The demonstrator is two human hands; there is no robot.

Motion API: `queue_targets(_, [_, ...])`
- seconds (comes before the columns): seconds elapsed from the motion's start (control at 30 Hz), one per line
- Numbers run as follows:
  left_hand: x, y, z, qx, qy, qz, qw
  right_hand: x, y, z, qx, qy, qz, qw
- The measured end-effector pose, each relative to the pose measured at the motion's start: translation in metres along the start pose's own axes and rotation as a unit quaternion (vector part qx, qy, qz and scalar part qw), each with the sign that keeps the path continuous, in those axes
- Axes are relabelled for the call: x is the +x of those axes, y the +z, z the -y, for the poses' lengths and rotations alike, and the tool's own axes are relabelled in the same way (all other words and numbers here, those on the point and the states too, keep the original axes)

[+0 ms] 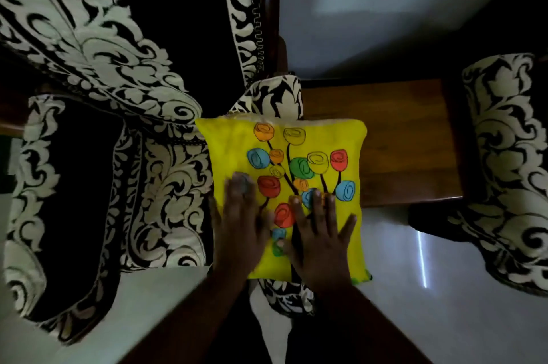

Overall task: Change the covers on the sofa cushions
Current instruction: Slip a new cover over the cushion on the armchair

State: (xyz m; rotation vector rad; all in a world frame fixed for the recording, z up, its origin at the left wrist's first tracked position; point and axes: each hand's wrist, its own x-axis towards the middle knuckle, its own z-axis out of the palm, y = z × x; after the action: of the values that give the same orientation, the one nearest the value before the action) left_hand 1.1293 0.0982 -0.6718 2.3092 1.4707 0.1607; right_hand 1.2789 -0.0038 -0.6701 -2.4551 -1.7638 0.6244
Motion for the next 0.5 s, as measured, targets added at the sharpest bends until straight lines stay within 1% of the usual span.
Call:
queue_targets(0.03, [-0.023,0.011,-0.007,0.016,0.043,0.022,0.999,0.002,0.010,-0.004,-0.005,0.019,0.002,1.000])
queue_targets(0.07, [-0.035,0.019,-0.012,0.027,0.067,0.051,0.996,0.009,0.014,-0.010,-0.003,0.036,0.008,0.999])
queue_targets(0.13, [-0.032,0.035,-0.005,0.061,0.084,0.076,0.992,0.025,0.022,-0.013,-0.003,0.056,0.004,0.998])
queue_targets(0.23, [0.008,0.057,0.039,0.090,0.036,0.078,0.992,0.064,0.037,0.012,-0.030,0.042,-0.018,0.998])
queue_targets(0.33, [0.011,0.077,0.076,0.085,-0.012,0.063,0.994,0.088,0.050,0.036,-0.044,-0.006,-0.043,0.998])
queue_targets(0.4, [0.012,0.084,0.064,0.087,-0.002,0.036,0.996,0.094,0.060,0.013,-0.035,-0.006,-0.062,0.997])
queue_targets(0.47, [0.019,0.088,0.029,0.108,0.059,0.010,0.992,0.089,0.064,-0.034,0.011,0.026,-0.055,0.998])
queue_targets(0.5, [0.022,0.090,0.010,0.123,0.086,-0.002,0.989,0.085,0.064,-0.057,0.045,0.055,-0.047,0.996])
